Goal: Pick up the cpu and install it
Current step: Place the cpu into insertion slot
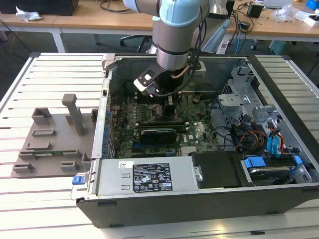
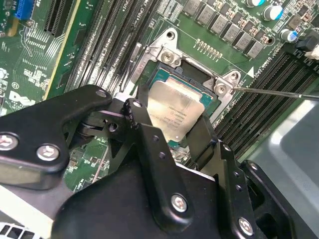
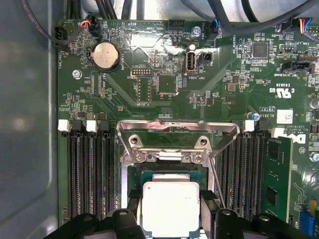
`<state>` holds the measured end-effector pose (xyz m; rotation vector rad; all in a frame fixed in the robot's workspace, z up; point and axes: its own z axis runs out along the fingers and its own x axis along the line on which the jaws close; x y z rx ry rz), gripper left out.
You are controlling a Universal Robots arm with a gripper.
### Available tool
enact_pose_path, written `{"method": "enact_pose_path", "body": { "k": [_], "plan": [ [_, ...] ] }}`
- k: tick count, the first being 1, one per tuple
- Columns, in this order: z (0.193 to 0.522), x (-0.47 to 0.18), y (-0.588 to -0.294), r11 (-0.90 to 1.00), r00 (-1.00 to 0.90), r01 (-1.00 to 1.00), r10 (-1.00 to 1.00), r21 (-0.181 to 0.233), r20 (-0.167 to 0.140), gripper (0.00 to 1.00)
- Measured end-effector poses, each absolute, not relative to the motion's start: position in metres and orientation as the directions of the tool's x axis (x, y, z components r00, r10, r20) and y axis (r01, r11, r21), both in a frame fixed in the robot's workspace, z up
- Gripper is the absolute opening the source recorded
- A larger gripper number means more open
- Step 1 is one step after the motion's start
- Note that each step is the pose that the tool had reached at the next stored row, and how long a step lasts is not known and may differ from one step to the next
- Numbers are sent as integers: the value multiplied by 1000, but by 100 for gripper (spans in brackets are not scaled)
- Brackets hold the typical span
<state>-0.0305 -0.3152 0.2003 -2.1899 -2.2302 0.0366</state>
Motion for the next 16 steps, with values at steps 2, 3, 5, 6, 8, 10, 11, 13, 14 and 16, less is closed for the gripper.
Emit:
{"method": "enact_pose_path", "body": {
  "k": [2,3,5,6,8,10,11,13,14,16],
  "plan": [
    [198,-28,-315,18,-18,999,1000,-28,-5,55],
    [198,-28,-315,18,-18,999,1000,-28,-5,55],
    [198,-28,-315,18,-18,999,1000,-28,-5,56],
    [198,-28,-315,18,-18,999,1000,-28,-5,56],
    [198,-28,-315,18,-18,999,1000,-28,-5,62],
    [201,-28,-315,18,-18,999,1000,-28,-5,62],
    [205,-28,-315,18,-18,999,1000,-28,-5,62],
    [210,-28,-314,18,-18,999,1000,-28,-5,62],
    [213,-28,-314,18,-18,999,1000,-28,-5,62],
    [216,-28,-313,18,-18,999,1000,-28,-5,62]
  ]
}}
